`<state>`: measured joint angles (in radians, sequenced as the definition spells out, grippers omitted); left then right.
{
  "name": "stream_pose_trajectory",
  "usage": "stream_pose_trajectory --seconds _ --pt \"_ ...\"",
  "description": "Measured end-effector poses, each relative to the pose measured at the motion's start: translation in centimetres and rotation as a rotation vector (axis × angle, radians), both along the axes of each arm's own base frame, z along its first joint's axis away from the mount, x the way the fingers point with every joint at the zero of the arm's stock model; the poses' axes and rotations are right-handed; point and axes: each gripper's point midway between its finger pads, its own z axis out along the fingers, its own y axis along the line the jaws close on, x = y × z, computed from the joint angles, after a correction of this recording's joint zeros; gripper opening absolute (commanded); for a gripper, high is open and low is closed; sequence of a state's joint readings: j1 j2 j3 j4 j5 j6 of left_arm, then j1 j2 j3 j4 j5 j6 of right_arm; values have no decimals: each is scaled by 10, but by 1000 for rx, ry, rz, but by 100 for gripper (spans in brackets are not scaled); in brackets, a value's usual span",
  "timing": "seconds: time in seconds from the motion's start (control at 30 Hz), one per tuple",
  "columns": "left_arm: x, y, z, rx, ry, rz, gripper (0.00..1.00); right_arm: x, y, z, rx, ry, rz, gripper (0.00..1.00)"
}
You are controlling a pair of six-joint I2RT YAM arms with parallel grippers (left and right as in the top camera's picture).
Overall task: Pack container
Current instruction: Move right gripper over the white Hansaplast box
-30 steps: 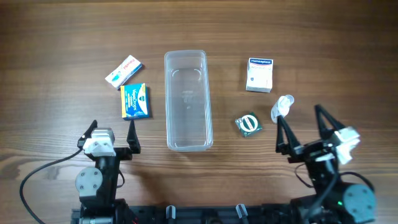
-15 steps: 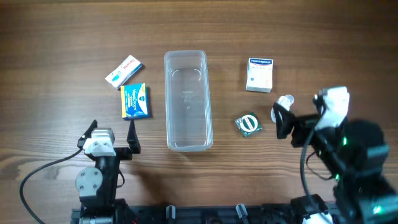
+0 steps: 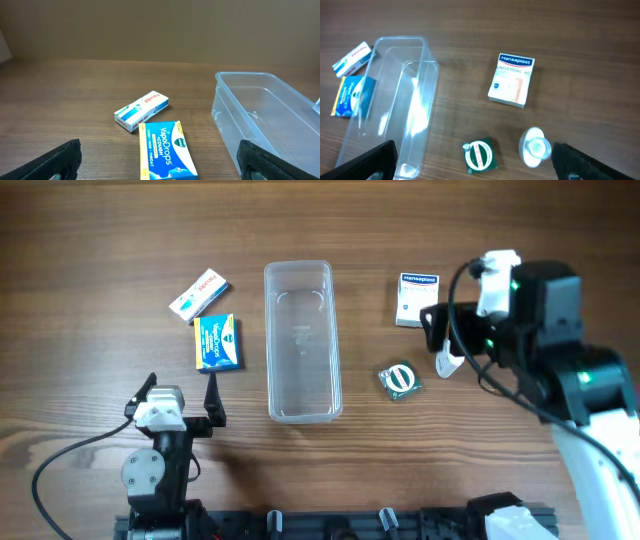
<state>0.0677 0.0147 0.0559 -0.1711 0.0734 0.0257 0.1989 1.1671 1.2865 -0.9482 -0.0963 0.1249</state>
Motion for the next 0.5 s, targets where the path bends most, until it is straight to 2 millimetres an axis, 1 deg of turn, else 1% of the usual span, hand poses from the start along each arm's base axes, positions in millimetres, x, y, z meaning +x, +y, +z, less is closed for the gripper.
stream_pose_trajectory --seconds 0.1,0.23,0.37,0.43,0.5 --pt "0 0 0 0 0 0 100 10 2 -7 -3 14 0 100" --pt "0 0 0 0 0 0 100 24 5 -5 6 -23 -2 99" --pt "0 0 0 0 0 0 100 40 8 -3 33 -54 -22 91" --pt "0 0 0 0 0 0 100 49 10 -7 36 -44 -28 91" --pt "0 0 0 0 0 0 100 58 12 -15 31 -14 -31 92"
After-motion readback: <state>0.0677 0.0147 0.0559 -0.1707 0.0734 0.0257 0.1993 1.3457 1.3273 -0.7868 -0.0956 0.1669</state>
